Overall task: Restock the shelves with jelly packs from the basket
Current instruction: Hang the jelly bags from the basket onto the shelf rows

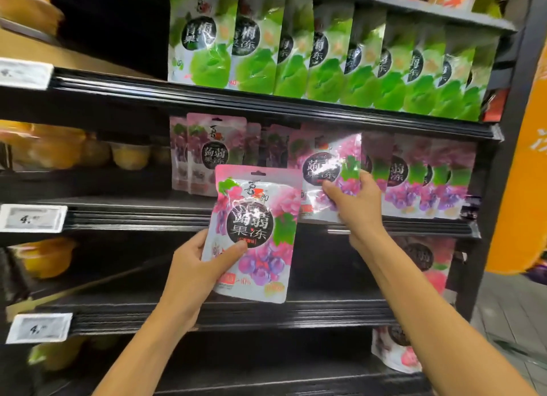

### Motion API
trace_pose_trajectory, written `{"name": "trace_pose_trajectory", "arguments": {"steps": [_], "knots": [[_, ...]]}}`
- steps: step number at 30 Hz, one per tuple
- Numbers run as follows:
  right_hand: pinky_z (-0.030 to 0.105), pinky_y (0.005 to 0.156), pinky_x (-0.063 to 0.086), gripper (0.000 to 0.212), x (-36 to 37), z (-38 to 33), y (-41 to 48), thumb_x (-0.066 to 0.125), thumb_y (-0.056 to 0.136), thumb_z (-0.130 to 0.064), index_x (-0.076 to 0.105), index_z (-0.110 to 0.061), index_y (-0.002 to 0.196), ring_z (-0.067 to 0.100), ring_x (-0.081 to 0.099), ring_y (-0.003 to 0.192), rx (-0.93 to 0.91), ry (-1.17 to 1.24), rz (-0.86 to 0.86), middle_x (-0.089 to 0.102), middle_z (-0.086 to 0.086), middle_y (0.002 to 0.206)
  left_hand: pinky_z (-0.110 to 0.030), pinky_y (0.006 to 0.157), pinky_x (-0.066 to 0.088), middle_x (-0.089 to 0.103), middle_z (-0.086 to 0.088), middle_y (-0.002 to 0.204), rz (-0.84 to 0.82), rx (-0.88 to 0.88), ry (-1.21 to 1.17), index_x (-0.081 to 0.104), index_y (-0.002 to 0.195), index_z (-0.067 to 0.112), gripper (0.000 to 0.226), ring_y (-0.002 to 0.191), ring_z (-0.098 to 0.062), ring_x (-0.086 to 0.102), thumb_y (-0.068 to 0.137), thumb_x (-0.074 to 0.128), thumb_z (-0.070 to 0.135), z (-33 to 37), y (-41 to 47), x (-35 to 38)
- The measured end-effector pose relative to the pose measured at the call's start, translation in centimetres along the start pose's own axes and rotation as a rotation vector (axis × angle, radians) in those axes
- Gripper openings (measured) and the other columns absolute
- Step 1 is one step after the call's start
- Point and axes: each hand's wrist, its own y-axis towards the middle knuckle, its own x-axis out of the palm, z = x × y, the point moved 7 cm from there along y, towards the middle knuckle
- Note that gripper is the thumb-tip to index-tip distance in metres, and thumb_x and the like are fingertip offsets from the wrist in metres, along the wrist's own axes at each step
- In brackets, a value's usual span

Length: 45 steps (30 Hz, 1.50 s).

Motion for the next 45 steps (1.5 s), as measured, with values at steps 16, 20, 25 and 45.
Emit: {"name": "trace_pose_trajectory", "arguments": {"steps": [16, 20, 25, 45], "knots": [[0.021, 0.092, 0.03, 0.08, 4.2, 1.9, 1.3, 0.08, 0.079, -0.037, 0.038, -0.009, 0.141, 0.023, 0.044, 0.129, -0.147, -0.185, -0.078, 0.051, 0.009, 0.139, -0.046, 0.079, 0.059, 0.076, -0.005, 0.097, 0.14, 0.0, -0.014, 0.07, 0.106, 0.021, 0.054, 0.09, -0.024, 0.074, 0.062, 0.078, 0.049, -0.8, 1.5, -1.6], [0.022, 0.083, 0.044, 0.063, 3.0, 1.9, 0.2, 0.08, 0.08, -0.031, 0.049, -0.01, 0.131, 0.014, 0.058, 0.1, -0.205, -0.277, -0.083, 0.06, -0.006, 0.109, -0.045, 0.082, 0.057, 0.076, -0.005, 0.1, 0.162, 0.005, -0.041, 0.07, 0.107, 0.021, 0.05, 0.092, -0.024, 0.073, 0.065, 0.078, 0.047, -0.7, 1.7, -1.8], [0.024, 0.063, 0.036, 0.048, 1.1, 0.8, -0.6, 0.079, 0.078, -0.038, 0.057, -0.023, 0.119, 0.012, 0.051, 0.084, -0.321, -0.537, 0.056, 0.054, -0.012, 0.082, -0.049, 0.085, 0.057, 0.076, -0.005, 0.1, 0.164, 0.008, -0.036, 0.069, 0.109, 0.021, 0.054, 0.093, -0.025, 0.073, 0.063, 0.078, 0.048, -0.4, 2.2, -1.2], [0.04, 0.078, 0.061, 0.032, 6.5, -1.5, -1.7, 0.075, 0.084, -0.013, 0.066, 0.003, 0.11, 0.029, 0.073, 0.088, 0.068, 0.042, -0.435, 0.074, 0.018, 0.1, -0.025, 0.073, 0.059, 0.074, 0.003, 0.108, 0.091, 0.138, 0.012, 0.061, 0.121, 0.023, 0.056, 0.093, -0.01, 0.072, 0.072, 0.075, 0.047, 4.6, 6.9, 3.0]]}}
